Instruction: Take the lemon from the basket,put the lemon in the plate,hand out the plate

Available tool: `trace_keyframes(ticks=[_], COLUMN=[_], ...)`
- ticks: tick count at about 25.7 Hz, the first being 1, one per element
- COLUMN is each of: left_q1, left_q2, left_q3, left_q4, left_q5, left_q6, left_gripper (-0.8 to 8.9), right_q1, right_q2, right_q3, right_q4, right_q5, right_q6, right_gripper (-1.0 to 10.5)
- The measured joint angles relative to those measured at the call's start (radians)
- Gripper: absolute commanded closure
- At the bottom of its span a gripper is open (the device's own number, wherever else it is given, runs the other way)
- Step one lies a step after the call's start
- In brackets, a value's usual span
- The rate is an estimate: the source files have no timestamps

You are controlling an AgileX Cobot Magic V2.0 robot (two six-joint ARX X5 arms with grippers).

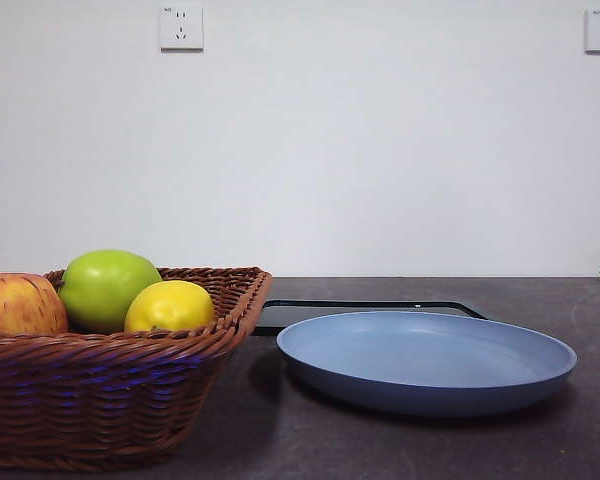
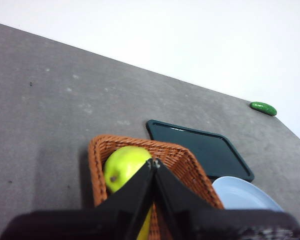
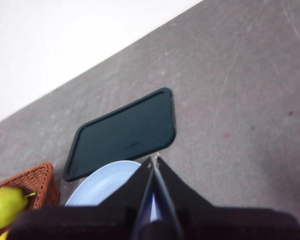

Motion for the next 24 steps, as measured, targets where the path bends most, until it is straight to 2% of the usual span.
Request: trace_keyframes(ticks=[5,9,11,14,16,20,21,24], left_q1=[0.0,0.0,-0.004,-0.023,-0.049,-0.127,-0.147,-0.195], left_q2=[0.175,0.309,0.37,0.46,0.542,0.666,0.684,0.713], left_q3=[0.147,0.259,0.314,0.392,0.454,0.553,0.56,0.56], left_q4=[-0.051,-0.081,-0.089,-0.122,-0.173,-0.325,-0.336,-0.341], left_q5=[0.039,0.115,0.165,0.246,0.295,0.3,0.3,0.3], left_q6=[0.044,0.09,0.101,0.11,0.128,0.191,0.203,0.217], left_gripper=[8.07,8.07,8.07,8.07,8.07,8.07,8.07,8.04], right_q1=[0.0,0.0,0.0,0.0,0.0,0.0,0.005,0.028], right_q2=[0.149,0.27,0.33,0.428,0.533,0.708,0.746,0.85], right_q3=[0.164,0.279,0.322,0.37,0.404,0.411,0.411,0.411], right_q4=[-0.076,-0.132,-0.156,-0.201,-0.255,-0.294,-0.294,-0.293], right_q5=[0.0,-0.006,-0.037,-0.099,-0.185,-0.383,-0.408,-0.411], right_q6=[-0.09,-0.159,-0.198,-0.255,-0.299,-0.334,-0.339,-0.344], right_gripper=[9.4,9.4,9.4,9.4,9.4,9.2,8.8,7.6])
